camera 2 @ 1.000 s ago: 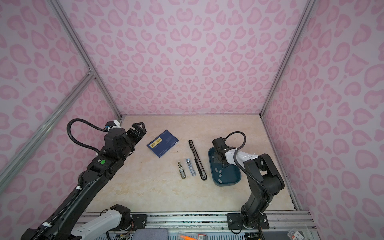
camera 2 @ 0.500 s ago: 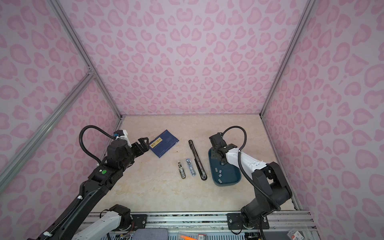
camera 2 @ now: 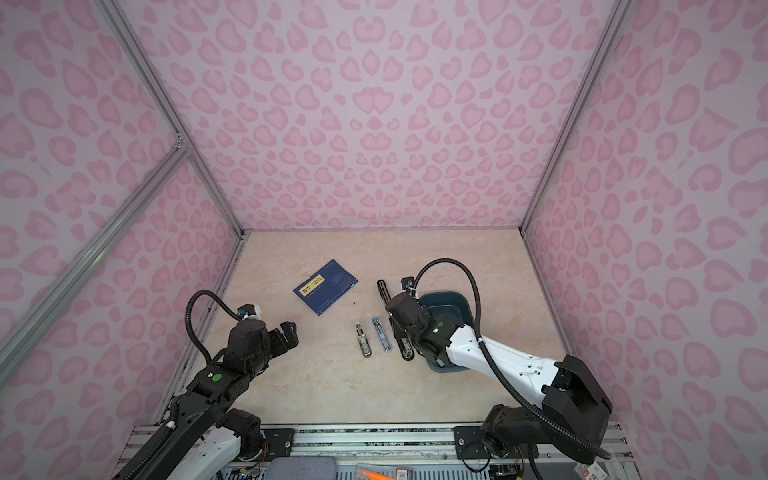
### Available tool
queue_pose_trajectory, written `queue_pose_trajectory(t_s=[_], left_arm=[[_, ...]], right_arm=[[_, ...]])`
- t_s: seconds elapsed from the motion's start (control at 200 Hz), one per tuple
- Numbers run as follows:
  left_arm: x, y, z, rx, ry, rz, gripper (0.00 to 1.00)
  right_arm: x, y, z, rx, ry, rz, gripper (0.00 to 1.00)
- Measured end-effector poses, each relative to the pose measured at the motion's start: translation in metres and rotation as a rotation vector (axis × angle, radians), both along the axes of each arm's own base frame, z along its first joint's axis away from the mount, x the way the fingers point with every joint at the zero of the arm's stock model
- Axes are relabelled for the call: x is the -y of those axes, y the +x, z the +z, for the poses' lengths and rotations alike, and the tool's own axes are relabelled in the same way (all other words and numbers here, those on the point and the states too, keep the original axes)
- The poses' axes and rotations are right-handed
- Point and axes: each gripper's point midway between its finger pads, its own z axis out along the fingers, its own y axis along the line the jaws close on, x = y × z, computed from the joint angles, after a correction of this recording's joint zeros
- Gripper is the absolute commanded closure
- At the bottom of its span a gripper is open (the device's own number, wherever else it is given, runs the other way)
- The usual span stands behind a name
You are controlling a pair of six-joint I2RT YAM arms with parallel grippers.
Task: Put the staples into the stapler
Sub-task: 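Carry the strip over the beige stapler with right gripper while left arm withdraws, then lower the staple strip into the beige stapler's channel with the right gripper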
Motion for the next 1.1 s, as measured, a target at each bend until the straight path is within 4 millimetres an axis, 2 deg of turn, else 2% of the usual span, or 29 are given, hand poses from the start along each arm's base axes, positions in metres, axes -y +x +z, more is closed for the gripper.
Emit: queue_pose_trajectory(t_s=[0.09, 0.14, 0.235, 0.325, 0.465, 0.525, 0.735, 1.1], left_arm=[[0.004, -0.01, -0.018, -0.043, -0.012, -0.03, 0.02], [0.008, -0.013, -0.021, -0.051, -0.024, -0.053, 0.02], [0.019, -0.016, -0.016, -0.003, -0.061, -0.112, 0.02], [0.025, -0.019, -0.013, 0.039, -0.084, -0.147, 0.02], [0.03, -0.024, 0.002, 0.141, -0.123, -0.181, 0.02], [0.032, -0.026, 0.008, 0.177, -0.144, -0.196, 0.03], [0.034, -0.029, 0.02, 0.247, -0.173, -0.215, 0.03], [0.036, -0.029, 0.012, 0.208, -0.166, -0.221, 0.03]], right_arm=[[-0.021, -0.011, -0.01, 0.006, 0.022, 0.038, 0.88], [-0.034, -0.016, -0.015, 0.01, 0.026, 0.065, 0.88], [-0.063, -0.025, -0.027, 0.009, 0.033, 0.108, 0.89], [-0.084, -0.022, -0.036, 0.01, 0.05, 0.119, 0.89], [-0.108, -0.022, -0.055, -0.006, 0.037, 0.147, 0.9], [-0.115, -0.02, -0.058, -0.006, 0.041, 0.151, 0.9], [-0.121, -0.022, -0.067, -0.018, 0.034, 0.157, 0.9], [-0.108, -0.027, -0.086, -0.053, 0.013, 0.122, 0.9]])
